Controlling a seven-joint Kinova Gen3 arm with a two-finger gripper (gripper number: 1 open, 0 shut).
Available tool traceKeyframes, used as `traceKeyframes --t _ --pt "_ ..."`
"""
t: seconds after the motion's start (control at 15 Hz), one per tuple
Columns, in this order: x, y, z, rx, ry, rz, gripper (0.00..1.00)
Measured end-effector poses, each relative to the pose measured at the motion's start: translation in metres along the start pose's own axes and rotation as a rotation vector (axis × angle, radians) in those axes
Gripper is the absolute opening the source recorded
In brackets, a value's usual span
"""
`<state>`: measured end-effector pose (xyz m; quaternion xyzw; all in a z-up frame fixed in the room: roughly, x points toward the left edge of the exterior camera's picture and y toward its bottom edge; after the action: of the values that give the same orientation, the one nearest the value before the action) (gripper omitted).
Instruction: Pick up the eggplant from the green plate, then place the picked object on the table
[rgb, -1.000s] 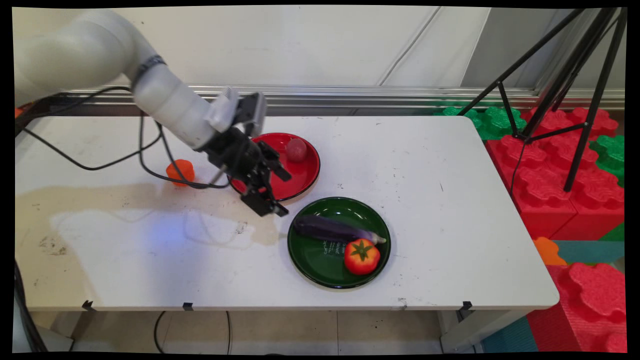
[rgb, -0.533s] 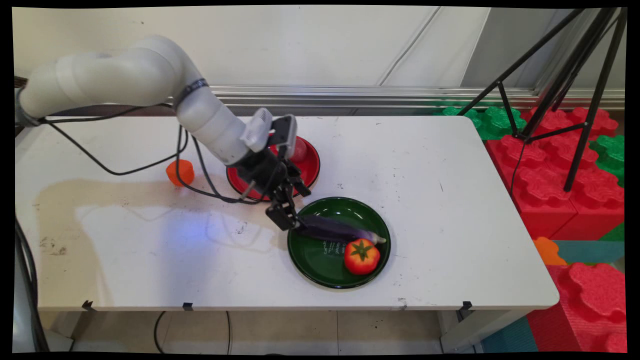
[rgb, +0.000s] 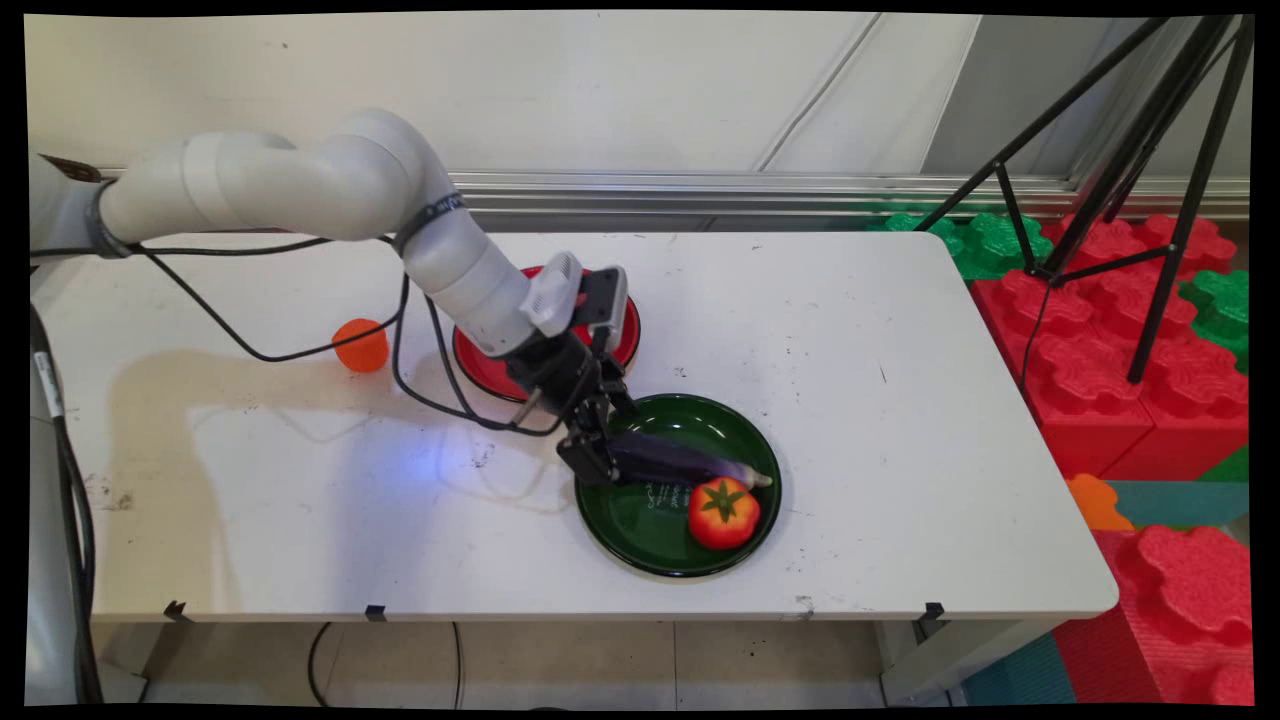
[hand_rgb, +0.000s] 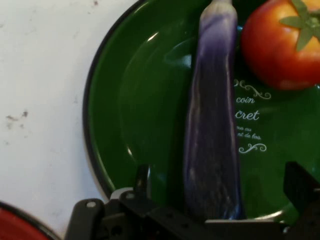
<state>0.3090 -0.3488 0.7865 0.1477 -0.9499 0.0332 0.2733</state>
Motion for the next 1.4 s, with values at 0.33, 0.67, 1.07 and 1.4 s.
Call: traceKeyframes --t 0.33,0.67,1.07,1.4 --pt "0.005 0.000 0.018 -0.005 -0.004 0.003 1.00" --pt "0.010 -0.001 0.026 -0.002 0.002 0.006 1.00" --pt "0.013 0.000 0.030 -0.001 0.008 0.006 0.00" --pt "0.014 -0.001 0.026 0.010 0.013 0.007 0.00"
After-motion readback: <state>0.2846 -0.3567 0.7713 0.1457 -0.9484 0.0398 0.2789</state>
